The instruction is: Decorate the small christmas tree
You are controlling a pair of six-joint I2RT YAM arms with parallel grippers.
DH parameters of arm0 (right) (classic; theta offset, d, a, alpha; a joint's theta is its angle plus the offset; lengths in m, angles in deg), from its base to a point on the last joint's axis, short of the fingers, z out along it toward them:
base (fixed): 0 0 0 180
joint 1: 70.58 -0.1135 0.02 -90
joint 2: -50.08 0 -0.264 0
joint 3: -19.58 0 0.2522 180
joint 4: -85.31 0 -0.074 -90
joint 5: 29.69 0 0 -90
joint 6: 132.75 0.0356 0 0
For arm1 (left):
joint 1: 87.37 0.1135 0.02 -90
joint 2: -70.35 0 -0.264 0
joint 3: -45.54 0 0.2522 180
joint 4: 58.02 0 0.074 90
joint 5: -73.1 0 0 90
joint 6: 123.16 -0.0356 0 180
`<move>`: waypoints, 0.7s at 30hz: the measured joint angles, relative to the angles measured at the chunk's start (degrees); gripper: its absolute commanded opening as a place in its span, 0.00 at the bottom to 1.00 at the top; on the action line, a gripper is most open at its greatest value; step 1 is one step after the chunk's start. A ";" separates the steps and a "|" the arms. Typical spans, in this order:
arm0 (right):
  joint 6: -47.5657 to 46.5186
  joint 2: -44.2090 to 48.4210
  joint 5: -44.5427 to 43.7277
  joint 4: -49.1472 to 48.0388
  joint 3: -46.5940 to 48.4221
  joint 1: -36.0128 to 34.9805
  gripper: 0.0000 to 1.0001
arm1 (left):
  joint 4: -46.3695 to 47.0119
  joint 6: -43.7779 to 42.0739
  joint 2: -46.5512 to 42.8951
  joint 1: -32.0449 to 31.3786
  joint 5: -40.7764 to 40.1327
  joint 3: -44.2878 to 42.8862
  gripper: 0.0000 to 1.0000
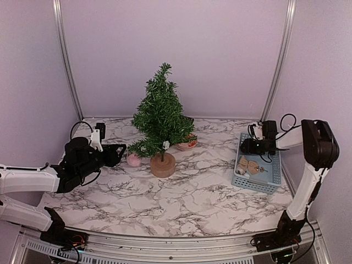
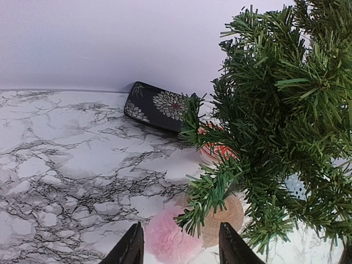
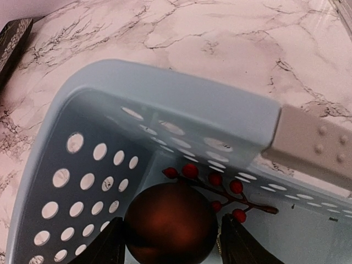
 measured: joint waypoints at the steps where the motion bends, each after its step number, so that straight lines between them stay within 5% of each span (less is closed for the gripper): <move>1: -0.04 -0.17 -0.04 0.20 0.28 0.00 0.56 | -0.07 0.02 0.00 0.00 -0.02 0.00 0.46; 12: -0.37 0.87 0.00 0.50 -0.09 0.00 0.43 | -0.83 -0.04 -0.50 -0.02 0.50 -0.02 0.46; 21: 0.26 16.70 1.66 1.20 -3.78 -0.87 0.43 | -2.45 -0.42 -3.80 -0.11 3.04 -1.03 0.50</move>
